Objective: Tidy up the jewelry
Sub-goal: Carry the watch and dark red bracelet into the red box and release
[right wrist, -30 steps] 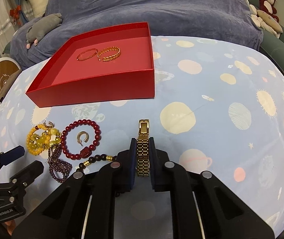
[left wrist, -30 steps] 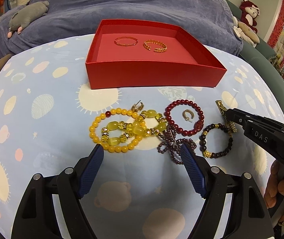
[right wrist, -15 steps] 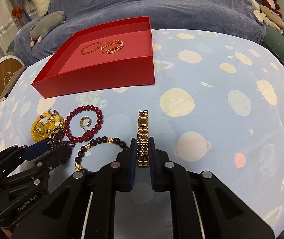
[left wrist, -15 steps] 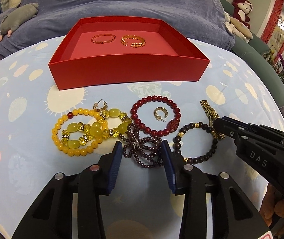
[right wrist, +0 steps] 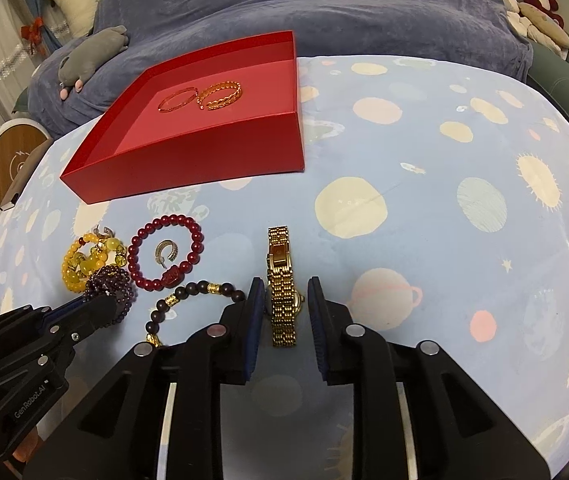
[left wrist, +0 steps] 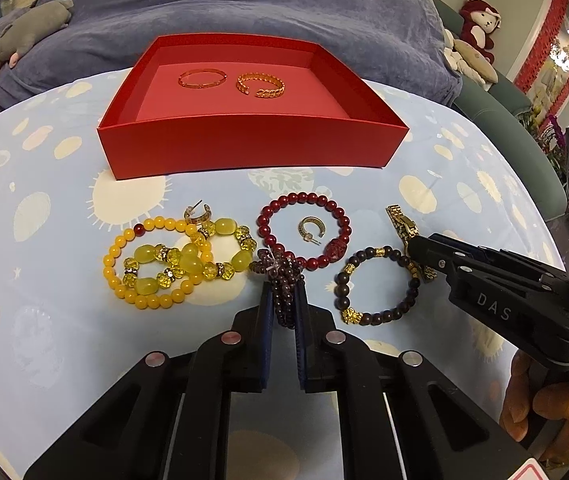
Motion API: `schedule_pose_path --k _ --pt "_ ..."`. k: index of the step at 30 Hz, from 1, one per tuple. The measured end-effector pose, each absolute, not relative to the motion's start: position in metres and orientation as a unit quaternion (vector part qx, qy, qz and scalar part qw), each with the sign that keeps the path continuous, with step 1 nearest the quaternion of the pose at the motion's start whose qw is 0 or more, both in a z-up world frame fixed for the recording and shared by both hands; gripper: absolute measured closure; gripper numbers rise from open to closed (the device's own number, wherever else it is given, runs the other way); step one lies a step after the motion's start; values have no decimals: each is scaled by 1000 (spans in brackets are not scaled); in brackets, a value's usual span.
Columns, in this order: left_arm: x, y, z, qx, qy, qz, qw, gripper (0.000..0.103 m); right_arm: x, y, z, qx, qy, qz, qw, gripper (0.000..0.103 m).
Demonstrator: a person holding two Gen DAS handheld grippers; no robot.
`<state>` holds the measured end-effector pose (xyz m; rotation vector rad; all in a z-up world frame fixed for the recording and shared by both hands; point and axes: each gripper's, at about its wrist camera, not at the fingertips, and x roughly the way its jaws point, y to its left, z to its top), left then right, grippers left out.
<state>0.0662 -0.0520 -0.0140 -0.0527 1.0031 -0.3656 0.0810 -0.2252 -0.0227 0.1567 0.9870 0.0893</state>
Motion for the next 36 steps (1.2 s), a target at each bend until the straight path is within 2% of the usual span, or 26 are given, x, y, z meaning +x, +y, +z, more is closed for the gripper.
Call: schedule_pose_path --k 8,10,11,14,26,36 --pt "64 -50 -6 -32 474 -179 861 95 97 -217 -24 64 467 35 881 79" --pt "63 -49 -4 -32 473 -180 862 95 100 -216 -25 59 465 30 883 82" --pt "63 -48 -4 -32 474 -180 862 95 101 -216 -25 57 465 28 883 91" --pt "63 -43 -2 -35 474 -177 862 95 98 -217 -21 63 461 29 885 91" --pt "71 -20 35 -54 453 -168 874 95 82 -214 45 88 400 61 910 91" --pt "115 1 83 -48 438 -168 882 95 108 -206 96 92 373 86 919 91"
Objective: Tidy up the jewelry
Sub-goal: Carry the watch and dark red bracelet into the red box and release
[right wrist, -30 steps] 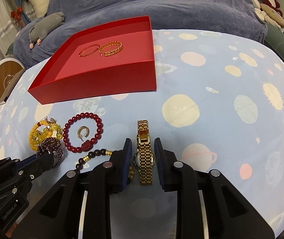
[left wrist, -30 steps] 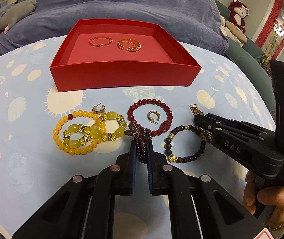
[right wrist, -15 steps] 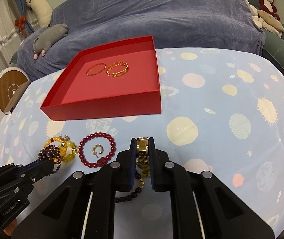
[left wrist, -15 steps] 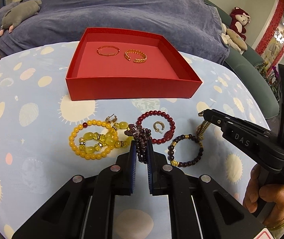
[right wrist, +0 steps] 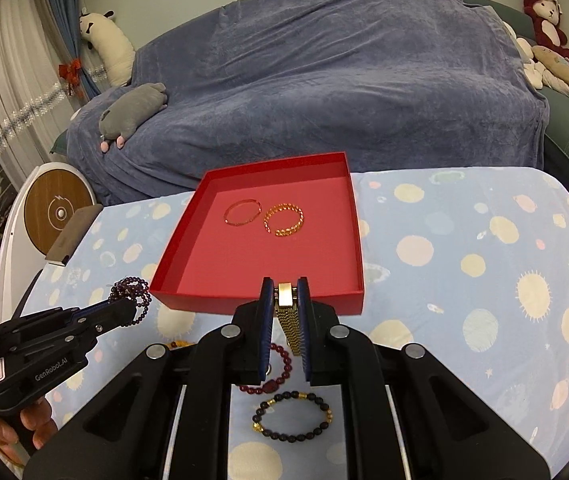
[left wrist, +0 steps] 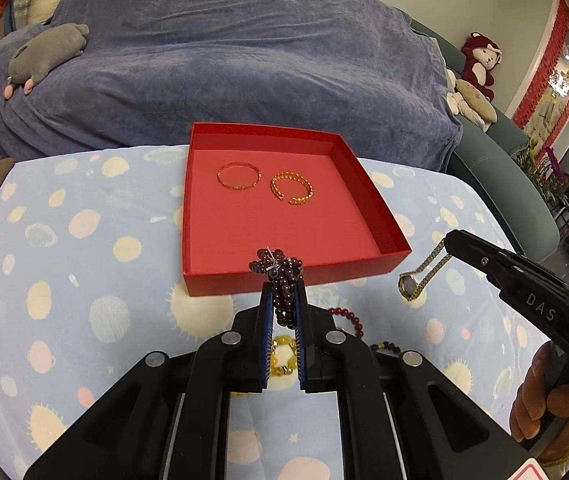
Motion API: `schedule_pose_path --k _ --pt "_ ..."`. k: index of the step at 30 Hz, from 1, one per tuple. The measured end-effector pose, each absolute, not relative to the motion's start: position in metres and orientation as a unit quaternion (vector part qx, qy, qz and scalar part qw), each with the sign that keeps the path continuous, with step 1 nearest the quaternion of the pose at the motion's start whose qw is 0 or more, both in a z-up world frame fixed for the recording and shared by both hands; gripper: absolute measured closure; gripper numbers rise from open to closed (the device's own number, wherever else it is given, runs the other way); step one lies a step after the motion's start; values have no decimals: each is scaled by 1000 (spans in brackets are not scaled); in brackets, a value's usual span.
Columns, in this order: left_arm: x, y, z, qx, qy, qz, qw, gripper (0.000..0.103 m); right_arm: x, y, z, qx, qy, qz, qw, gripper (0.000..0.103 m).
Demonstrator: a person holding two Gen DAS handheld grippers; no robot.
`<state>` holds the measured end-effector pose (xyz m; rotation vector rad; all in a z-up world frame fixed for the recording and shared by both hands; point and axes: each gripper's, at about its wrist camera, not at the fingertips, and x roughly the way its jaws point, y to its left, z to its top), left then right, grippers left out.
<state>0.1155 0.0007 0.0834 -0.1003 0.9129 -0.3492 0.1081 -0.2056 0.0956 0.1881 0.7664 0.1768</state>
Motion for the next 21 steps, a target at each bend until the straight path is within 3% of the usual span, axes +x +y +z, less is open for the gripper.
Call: schedule_pose_path --k 7,21 --pt "173 2 80 -39 442 -158 882 95 163 -201 111 83 354 80 928 91" --pt "246 -13 27 -40 479 -141 866 93 238 -200 52 90 402 69 908 91"
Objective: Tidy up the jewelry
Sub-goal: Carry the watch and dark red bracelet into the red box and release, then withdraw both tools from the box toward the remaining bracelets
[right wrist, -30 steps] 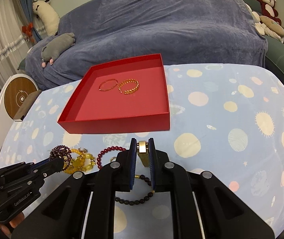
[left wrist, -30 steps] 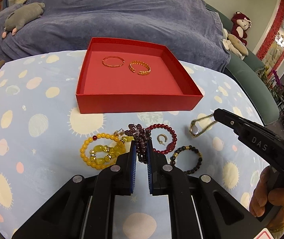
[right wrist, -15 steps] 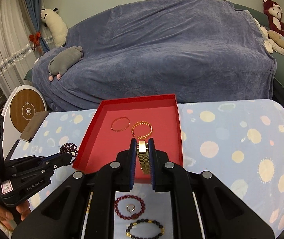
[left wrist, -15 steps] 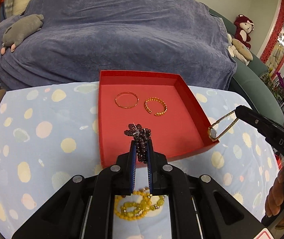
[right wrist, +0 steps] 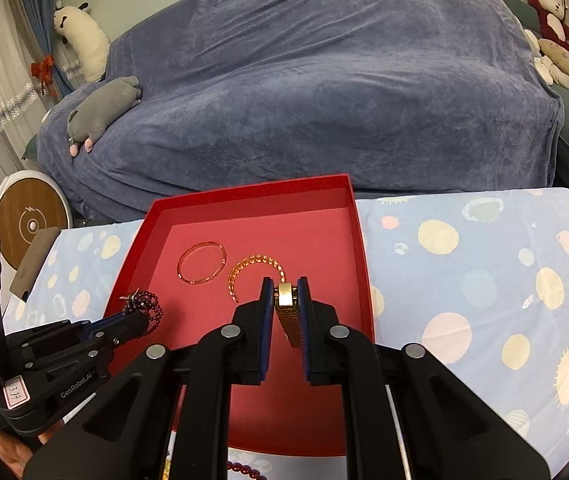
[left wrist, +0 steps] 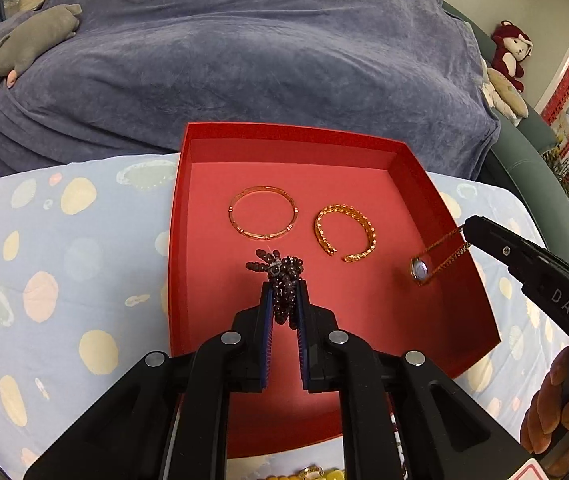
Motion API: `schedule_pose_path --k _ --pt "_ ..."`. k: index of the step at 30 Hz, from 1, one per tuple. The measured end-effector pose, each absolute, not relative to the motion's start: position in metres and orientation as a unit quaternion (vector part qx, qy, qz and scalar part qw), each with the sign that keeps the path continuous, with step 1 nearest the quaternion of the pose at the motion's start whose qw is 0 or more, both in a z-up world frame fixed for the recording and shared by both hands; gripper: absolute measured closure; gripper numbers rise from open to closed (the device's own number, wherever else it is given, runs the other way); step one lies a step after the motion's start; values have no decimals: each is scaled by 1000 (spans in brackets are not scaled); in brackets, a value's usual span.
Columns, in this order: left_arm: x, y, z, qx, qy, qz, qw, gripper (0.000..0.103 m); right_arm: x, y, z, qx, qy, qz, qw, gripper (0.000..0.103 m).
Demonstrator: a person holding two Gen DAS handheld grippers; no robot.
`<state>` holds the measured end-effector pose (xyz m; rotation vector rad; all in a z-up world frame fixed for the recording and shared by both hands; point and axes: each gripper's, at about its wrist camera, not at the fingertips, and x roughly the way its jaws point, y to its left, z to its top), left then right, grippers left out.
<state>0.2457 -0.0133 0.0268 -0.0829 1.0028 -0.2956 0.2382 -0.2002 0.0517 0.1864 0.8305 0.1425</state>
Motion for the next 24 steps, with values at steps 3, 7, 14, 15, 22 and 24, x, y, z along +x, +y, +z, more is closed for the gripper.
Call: schedule_pose_path --k 3,7,14,15,22,24 --pt "247 -9 24 -47 471 -129 871 90 238 -200 46 81 405 62 909 77" --pt "242 -1 35 -47 453 -114 883 67 227 -208 55 87 390 50 915 53" --pt "214 22 59 -46 437 -96 893 66 192 -213 74 84 383 57 918 53" --pt "208 26 61 -44 437 -93 894 66 184 -213 77 81 381 57 919 53" --pt "168 40 61 -45 443 -83 891 66 131 -210 79 63 376 56 923 53" --pt "157 41 57 -39 445 -79 891 66 120 -209 76 64 380 59 921 53"
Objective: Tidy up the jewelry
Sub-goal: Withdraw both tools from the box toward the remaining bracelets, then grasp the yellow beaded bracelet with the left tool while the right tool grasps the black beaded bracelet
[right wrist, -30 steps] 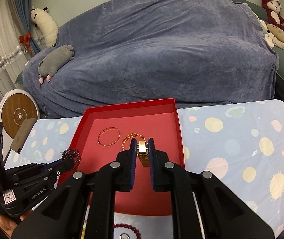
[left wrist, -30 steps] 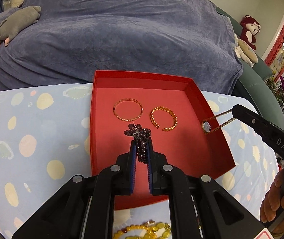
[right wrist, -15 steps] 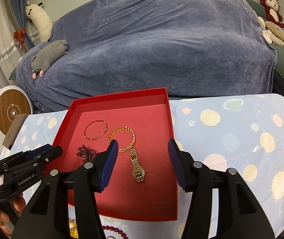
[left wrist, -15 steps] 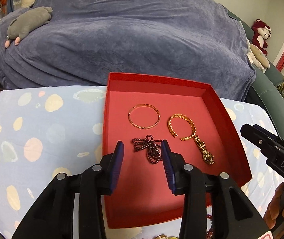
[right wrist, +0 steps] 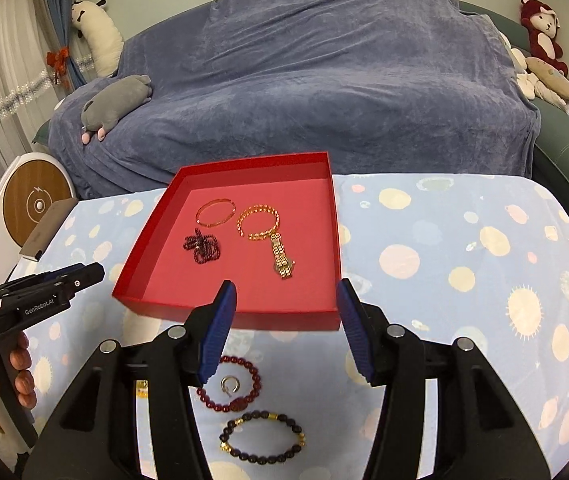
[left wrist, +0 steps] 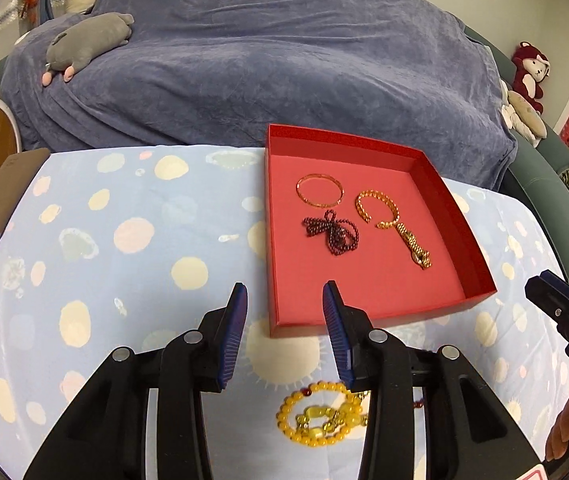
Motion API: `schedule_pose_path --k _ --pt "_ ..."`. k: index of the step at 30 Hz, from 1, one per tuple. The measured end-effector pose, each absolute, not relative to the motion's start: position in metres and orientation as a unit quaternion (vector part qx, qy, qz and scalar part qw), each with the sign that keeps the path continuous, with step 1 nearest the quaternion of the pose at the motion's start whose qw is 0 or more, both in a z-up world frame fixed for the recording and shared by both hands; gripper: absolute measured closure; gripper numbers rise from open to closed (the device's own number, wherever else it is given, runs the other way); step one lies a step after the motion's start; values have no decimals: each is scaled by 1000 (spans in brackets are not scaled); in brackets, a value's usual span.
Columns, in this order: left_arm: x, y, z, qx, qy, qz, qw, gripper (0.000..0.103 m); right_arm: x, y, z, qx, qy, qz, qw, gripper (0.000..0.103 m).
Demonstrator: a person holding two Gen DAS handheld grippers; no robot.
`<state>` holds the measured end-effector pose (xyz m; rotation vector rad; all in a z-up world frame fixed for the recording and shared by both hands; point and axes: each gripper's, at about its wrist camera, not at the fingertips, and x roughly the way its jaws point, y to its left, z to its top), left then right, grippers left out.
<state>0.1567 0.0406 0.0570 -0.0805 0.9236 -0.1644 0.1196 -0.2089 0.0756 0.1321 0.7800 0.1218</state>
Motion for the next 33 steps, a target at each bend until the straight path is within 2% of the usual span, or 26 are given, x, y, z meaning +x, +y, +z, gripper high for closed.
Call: schedule_pose_path --k 14,29,33 --pt "83 29 26 -15 458 -89 884 66 53 -211 36 87 410 62 906 53" --pt "68 20 1 4 473 -100 876 66 43 -191 -7 52 449 76 889 54" --pt "70 23 -1 -2 477 -99 873 66 50 -194 -11 53 452 67 888 59"
